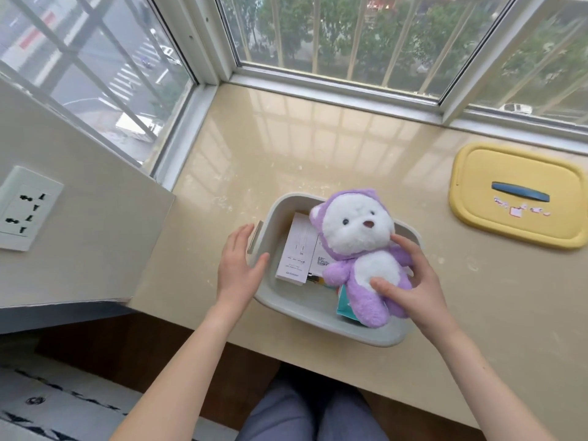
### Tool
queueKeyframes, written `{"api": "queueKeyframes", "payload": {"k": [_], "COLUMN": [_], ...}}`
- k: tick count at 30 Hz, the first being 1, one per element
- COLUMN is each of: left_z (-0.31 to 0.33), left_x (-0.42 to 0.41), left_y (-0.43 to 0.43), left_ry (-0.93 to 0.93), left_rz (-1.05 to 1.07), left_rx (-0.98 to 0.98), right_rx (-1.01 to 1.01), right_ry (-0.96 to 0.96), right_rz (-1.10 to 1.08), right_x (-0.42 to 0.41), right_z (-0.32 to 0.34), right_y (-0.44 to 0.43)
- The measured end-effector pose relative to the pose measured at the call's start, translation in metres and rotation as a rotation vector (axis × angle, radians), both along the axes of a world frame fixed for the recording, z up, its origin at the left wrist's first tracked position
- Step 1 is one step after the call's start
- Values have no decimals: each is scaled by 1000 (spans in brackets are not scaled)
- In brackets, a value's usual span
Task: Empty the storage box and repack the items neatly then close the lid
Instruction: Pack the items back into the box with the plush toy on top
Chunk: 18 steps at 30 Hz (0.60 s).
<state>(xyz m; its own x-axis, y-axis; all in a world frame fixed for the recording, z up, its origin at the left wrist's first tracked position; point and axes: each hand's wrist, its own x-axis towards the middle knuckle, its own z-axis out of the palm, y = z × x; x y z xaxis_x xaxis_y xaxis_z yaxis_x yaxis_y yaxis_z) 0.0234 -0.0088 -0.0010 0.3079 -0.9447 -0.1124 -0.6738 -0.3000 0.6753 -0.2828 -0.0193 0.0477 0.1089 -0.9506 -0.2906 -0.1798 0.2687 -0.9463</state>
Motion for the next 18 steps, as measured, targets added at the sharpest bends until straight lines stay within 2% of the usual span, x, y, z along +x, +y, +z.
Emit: {"api": "queueKeyframes", "payload": {"k": [4,7,11,15,18], "left_z": [-15,-29,-51,-67,-70], "left_x": [5,9,16,23,24], "left_y": [-4,-12,-23,-22,-18], "left_ry": [99,176,176,151,177], "left_rz": [12,-5,-83,-125,-139], "left_rx": [88,87,51,6,5], "right_rx": [33,86,127,99,-6], "right_ry": [69,103,164,229,412], "right_rz": [181,262,357,389,301], "right_x": [13,26,39,43,42], "right_z": [-31,-59,-84,-94,-94], "right_y": [-18,-32,-51,-64,-61]}}
